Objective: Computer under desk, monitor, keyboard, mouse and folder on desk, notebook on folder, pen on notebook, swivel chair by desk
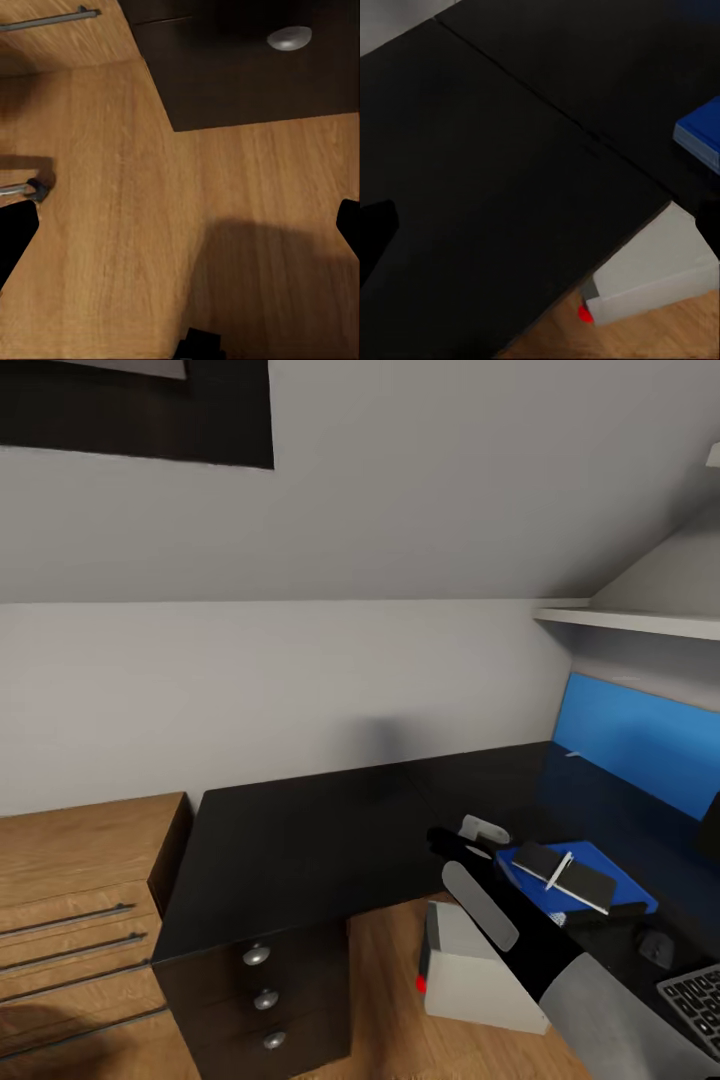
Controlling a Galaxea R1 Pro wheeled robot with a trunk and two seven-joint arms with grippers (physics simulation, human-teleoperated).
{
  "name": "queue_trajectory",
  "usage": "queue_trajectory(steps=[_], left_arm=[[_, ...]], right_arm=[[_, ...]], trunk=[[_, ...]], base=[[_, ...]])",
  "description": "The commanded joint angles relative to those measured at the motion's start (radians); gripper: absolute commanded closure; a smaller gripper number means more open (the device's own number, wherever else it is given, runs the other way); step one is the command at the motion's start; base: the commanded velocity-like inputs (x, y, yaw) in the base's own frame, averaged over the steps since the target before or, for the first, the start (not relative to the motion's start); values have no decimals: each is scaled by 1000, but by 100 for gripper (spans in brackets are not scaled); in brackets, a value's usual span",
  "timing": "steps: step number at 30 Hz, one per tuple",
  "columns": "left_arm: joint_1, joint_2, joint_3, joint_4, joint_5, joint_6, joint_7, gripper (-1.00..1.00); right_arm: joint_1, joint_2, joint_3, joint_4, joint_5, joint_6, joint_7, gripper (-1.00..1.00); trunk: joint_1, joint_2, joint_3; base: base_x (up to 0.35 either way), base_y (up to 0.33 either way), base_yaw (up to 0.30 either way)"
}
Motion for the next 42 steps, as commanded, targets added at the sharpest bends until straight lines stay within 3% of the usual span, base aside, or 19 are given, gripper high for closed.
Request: queue_trajectory(steps=[1,12,25,31,35,42], left_arm=[[-1,1,-8,-1,11,-4,7,-100],[-1,1,-8,0,13,-3,8,-100],[-1,3,6,38,16,1,8,-100],[-1,6,8,46,47,2,8,-100],[-1,6,9,47,74,-1,8,-100],[-1,6,8,44,86,-7,8,-100]], right_arm=[[-1,-1,3,-1,-4,5,-7,-100],[-1,3,4,0,-3,5,-9,-100],[-1,24,4,-1,-1,7,-40,-100],[-1,24,56,-1,18,5,-41,-100],[-1,26,66,-1,28,5,-41,-100],[-1,32,71,1,36,4,-40,-100]], trunk=[[-1,-1,-1],[-1,-1,-7],[-1,-1,-9],[-1,-1,-9],[-1,-1,-9],[-1,-1,-9]], base=[[-334,0,270],[-335,-29,251],[-333,-119,43],[-314,-153,2],[-324,-106,63],[-207,-37,207]])
